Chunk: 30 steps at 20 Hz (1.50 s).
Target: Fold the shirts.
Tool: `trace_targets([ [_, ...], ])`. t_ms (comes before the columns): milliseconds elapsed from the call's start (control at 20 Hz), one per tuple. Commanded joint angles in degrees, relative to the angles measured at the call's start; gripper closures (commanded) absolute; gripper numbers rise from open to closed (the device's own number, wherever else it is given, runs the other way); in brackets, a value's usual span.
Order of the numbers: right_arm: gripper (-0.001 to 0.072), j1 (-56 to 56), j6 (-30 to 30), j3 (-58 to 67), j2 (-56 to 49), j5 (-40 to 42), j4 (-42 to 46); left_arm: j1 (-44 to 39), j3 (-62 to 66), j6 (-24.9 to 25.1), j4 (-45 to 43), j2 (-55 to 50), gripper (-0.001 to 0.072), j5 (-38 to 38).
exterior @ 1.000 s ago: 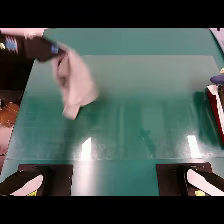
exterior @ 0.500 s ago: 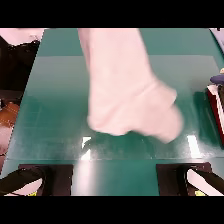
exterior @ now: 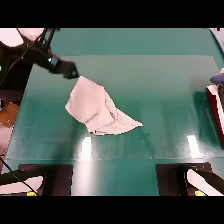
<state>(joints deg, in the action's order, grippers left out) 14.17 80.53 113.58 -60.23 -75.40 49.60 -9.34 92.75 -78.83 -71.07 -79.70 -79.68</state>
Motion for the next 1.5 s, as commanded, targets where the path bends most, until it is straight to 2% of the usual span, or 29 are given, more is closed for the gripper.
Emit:
trace_targets([
  [0,0.0699,0.0,0.0,-0.02,0.02,-0.74,-0.02,9.49,-10.64,-1.73,-0.26,0.68,0.0118,-3.28],
  [250,0.0699,0.0,0.0,-0.02,-0.13,-1.25,-0.04,17.66,-32.76,1.29,7.08,5.7,0.0118,7.54],
  [450,0.0699,0.0,0.02,-0.02,-0.13,-1.29,-0.04,17.77,-43.17,3.06,17.35,5.7,0.0118,17.0],
  [800,0.0698,-0.02,0.04,-0.02,-0.11,-1.6,-0.07,11.54,-46.93,2.03,17.31,5.66,0.0118,23.71],
  [1100,0.0699,-0.02,0.02,-0.02,-0.09,-3.43,-0.07,6.69,-46.93,-2.05,17.2,5.66,0.0119,28.04],
  [1150,0.0699,0.0,0.02,-0.02,-0.04,-3.48,-0.07,6.47,-46.93,-2.47,17.53,5.66,0.0182,28.17],
  [1200,0.0698,0.0,0.02,-0.02,0.02,-3.48,-0.07,6.47,-46.9,-2.45,17.57,5.66,0.0311,28.2],
  [1250,0.0698,-0.02,0.02,-0.02,0.02,-3.54,-0.07,6.47,-46.86,-2.45,17.62,5.68,0.0477,28.13],
  [1300,0.0699,0.0,0.02,-0.02,0.02,-3.93,-0.07,6.47,-46.36,-2.14,17.64,5.68,0.0694,27.19],
  [1450,0.0698,-0.02,0.02,-0.07,-0.46,-7.96,-0.11,6.47,-40.87,-0.11,15.74,6.95,0.0688,20.26],
])
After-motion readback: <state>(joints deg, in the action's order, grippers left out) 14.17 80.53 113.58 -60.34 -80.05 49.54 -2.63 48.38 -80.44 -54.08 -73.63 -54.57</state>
